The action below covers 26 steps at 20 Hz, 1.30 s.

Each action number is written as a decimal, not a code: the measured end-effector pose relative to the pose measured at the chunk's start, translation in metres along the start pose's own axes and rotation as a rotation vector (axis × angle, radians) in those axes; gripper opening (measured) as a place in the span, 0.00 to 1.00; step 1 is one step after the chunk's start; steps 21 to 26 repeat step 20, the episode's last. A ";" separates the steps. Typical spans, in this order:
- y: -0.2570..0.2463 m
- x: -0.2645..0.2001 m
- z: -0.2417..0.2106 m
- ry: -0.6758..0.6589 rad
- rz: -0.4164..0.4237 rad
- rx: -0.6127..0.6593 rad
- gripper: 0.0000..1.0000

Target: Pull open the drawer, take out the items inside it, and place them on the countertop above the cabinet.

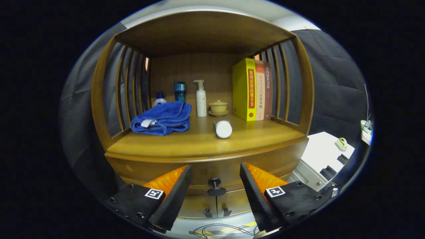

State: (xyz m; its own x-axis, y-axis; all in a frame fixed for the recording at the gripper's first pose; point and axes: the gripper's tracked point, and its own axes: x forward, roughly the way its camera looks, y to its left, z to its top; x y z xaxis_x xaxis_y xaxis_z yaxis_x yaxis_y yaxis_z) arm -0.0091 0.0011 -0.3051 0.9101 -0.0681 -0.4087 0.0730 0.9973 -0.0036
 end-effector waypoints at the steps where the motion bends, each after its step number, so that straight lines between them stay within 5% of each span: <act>1: 0.001 -0.008 0.014 0.000 0.010 -0.003 0.96; 10: 0.025 -0.087 0.151 -0.141 0.109 -0.061 0.96; 15: 0.017 -0.105 0.202 -0.210 0.085 -0.028 0.96; 26: 0.028 -0.122 0.223 -0.247 0.101 -0.073 0.96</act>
